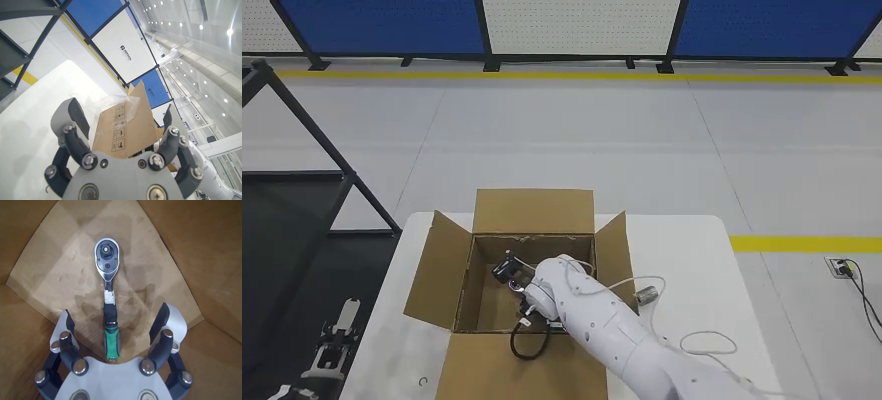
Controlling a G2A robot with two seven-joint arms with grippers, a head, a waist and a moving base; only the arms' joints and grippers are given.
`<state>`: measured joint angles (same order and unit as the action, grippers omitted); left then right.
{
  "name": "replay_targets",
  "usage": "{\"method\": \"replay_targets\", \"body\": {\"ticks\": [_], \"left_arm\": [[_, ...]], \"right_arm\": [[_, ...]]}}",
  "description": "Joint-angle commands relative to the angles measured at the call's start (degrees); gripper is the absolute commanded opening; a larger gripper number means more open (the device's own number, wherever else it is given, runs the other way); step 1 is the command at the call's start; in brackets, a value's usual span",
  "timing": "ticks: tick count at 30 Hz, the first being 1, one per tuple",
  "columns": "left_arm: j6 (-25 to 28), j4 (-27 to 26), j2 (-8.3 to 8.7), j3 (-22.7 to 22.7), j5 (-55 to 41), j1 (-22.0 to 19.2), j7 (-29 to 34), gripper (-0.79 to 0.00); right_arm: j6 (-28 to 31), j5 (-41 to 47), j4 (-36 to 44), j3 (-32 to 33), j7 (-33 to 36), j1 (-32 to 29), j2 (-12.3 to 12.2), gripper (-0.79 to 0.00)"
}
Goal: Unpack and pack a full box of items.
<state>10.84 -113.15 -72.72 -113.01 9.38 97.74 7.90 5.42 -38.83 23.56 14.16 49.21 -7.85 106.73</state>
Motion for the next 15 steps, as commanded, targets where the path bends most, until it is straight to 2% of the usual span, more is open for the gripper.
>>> {"method": "replay_targets", "body": {"ticks": [1,3,5,10,15], "left_arm": [[-0.03,-0.04,0.00,-0.04,-0.04,0.03,0.07,0.000],[-0.02,-0.12,-0.01,0.00,-0.17,0.04,0.13,0.000],[0.00,-0.24,-0.02,0.07,-0.16,0.03,0.07,0.000],[-0.02,-0.42,-0.03,0.01,-0.24,0.00,0.09,0.000],[-0.01,-0.53,-0.04,-0.22,-0.41,0.05,0.10,0.000]], "right_arm": [[0.10,-0.48,-0.34,0.17,0.30,-0.02,0.23,-0.413],[-0.06,-0.88,-0.68,0.36,0.57,-0.04,0.47,-0.474],[0.20,-1.12,-1.05,0.59,0.77,-0.12,0.70,-0.493],[0.94,-1.80,-1.93,1.07,1.04,-0.39,1.31,-0.526],[1.43,-2.62,-3.14,1.44,1.19,-0.62,1.97,-0.526]]}}
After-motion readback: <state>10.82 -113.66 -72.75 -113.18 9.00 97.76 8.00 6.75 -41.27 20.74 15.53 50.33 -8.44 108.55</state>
